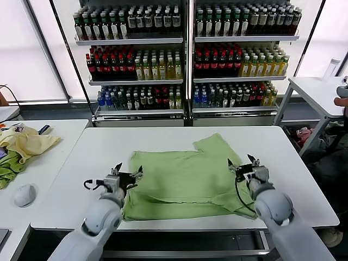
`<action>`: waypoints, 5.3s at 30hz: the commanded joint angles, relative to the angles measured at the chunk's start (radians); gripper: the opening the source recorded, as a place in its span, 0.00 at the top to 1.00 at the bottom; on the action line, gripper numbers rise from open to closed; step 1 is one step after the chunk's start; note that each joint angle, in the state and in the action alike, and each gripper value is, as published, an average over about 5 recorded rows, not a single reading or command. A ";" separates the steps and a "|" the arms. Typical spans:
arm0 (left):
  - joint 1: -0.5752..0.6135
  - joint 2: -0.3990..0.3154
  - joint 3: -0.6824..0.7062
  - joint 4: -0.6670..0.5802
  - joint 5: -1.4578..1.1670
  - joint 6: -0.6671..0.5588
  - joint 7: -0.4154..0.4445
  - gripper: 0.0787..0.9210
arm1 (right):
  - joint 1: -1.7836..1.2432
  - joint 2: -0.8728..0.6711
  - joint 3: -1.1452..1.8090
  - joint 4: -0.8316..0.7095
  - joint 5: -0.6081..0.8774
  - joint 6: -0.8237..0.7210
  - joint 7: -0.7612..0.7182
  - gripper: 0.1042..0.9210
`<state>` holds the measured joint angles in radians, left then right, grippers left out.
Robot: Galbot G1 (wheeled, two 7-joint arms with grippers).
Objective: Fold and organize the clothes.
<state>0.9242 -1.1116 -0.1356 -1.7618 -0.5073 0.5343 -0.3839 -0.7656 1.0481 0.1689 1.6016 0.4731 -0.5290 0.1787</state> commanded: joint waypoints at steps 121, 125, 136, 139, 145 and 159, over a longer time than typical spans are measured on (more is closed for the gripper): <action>0.279 0.054 -0.057 -0.192 0.135 -0.099 0.047 0.78 | -0.401 0.003 0.208 0.263 0.071 -0.022 -0.028 0.76; 0.346 -0.023 -0.105 -0.239 0.176 -0.100 0.001 0.65 | -0.414 -0.004 0.209 0.281 0.060 -0.011 -0.033 0.63; 0.425 -0.160 -0.125 -0.198 0.228 -0.063 -0.042 0.27 | -0.401 -0.021 0.197 0.291 0.066 -0.005 -0.035 0.24; 0.424 -0.183 -0.128 -0.166 0.227 -0.055 -0.051 0.17 | -0.395 -0.025 0.194 0.293 0.072 -0.005 -0.033 0.16; 0.429 -0.213 -0.128 -0.139 0.199 -0.061 -0.051 0.13 | -0.391 -0.040 0.202 0.298 0.091 -0.004 -0.031 0.12; 0.415 -0.169 -0.194 -0.125 0.054 -0.118 0.027 0.57 | -0.384 -0.046 0.208 0.302 0.112 0.006 -0.026 0.12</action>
<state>1.3384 -1.2956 -0.2830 -1.9047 -0.3703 0.4334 -0.3916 -1.1499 1.0038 0.3764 1.9011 0.5806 -0.5248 0.1529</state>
